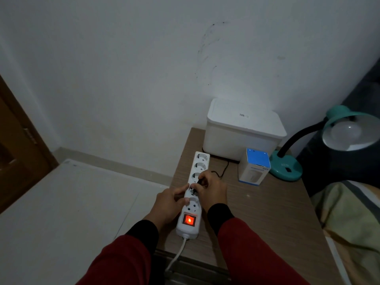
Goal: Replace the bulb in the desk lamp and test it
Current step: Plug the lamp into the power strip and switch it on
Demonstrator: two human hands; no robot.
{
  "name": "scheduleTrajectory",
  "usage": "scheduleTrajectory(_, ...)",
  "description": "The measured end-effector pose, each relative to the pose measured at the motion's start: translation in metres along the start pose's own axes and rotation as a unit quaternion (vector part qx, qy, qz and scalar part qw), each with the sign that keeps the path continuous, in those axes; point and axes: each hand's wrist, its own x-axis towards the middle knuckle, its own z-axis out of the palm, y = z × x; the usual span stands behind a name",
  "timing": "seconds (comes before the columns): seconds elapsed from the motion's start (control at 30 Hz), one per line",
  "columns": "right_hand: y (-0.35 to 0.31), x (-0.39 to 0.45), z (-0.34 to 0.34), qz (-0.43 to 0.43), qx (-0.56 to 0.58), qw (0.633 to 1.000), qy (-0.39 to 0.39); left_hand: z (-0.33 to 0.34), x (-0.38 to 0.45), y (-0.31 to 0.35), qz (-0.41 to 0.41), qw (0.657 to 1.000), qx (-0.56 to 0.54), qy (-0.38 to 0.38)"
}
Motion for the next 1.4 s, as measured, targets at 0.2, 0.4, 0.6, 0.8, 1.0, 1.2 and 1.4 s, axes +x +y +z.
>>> scheduleTrajectory(0.2,0.000,0.000,0.000,-0.001,0.010,1.000,-0.005,-0.001,0.000,-0.001,-0.002,1.000,-0.006,0.003)
scheduleTrajectory(0.4,0.006,-0.001,-0.007,-0.025,0.007,0.999,-0.029,-0.001,0.001,0.001,-0.010,1.000,-0.008,0.003)
scheduleTrajectory(0.6,0.007,-0.007,-0.005,-0.035,-0.017,0.998,-0.040,0.000,-0.002,0.003,-0.009,1.000,-0.011,0.006)
scheduleTrajectory(0.8,0.009,-0.005,-0.005,-0.010,-0.086,0.996,-0.036,0.000,-0.003,0.004,-0.013,1.000,-0.010,0.013)
scheduleTrajectory(1.0,0.007,-0.007,-0.004,-0.020,-0.140,0.989,-0.054,-0.002,0.000,0.003,-0.018,1.000,0.008,0.006)
scheduleTrajectory(1.2,-0.001,-0.006,-0.010,-0.028,-0.165,0.982,-0.093,0.002,-0.002,0.006,-0.021,1.000,0.021,0.009)
scheduleTrajectory(1.4,-0.010,0.002,-0.036,-0.024,-0.180,0.953,-0.243,0.005,-0.002,0.013,-0.033,0.995,0.089,0.002)
